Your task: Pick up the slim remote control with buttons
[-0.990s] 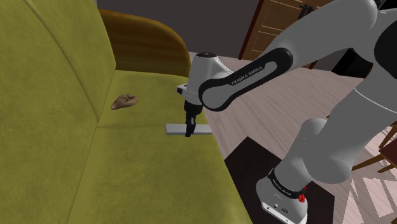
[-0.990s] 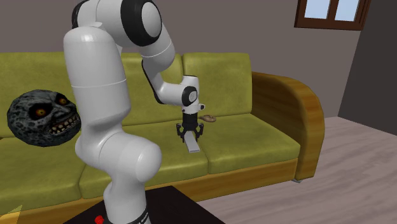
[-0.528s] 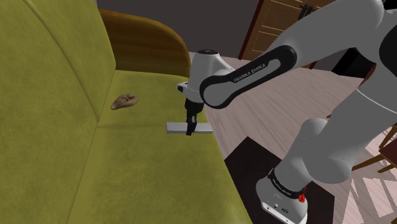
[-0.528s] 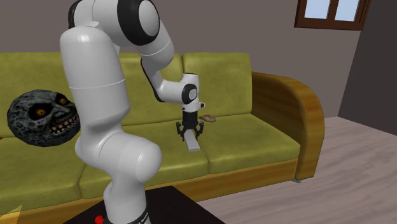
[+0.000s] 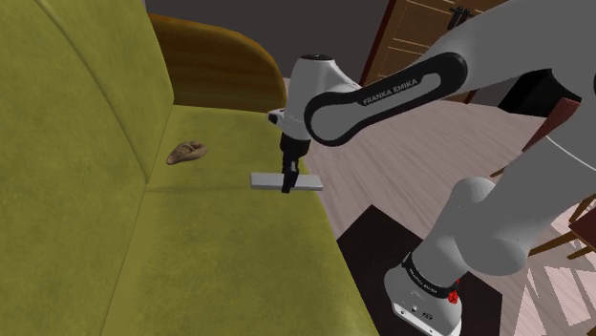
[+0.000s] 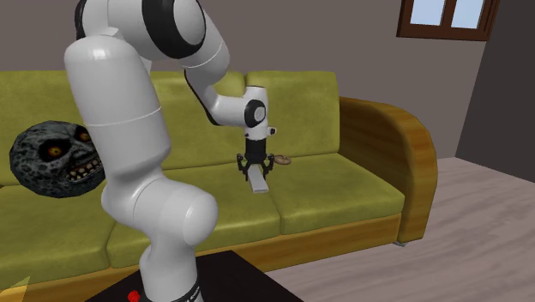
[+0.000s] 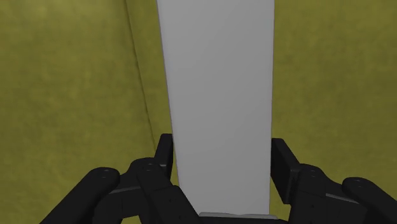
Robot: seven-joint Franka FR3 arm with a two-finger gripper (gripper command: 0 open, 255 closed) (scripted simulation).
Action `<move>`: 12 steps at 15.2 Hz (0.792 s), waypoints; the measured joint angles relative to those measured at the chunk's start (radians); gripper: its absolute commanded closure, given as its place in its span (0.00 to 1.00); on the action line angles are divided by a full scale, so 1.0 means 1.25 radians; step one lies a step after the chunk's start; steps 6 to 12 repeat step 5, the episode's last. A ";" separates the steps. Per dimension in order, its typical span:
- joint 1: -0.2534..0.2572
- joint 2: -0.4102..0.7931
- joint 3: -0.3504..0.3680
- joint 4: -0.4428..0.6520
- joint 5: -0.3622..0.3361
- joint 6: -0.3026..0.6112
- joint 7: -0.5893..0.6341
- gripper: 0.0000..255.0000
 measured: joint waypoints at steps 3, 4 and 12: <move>-0.001 -0.019 -0.002 0.014 -0.001 -0.033 -0.002 1.00; 0.000 -0.025 0.000 0.021 0.000 -0.046 0.001 1.00; 0.000 -0.031 0.000 0.023 0.000 -0.054 0.001 1.00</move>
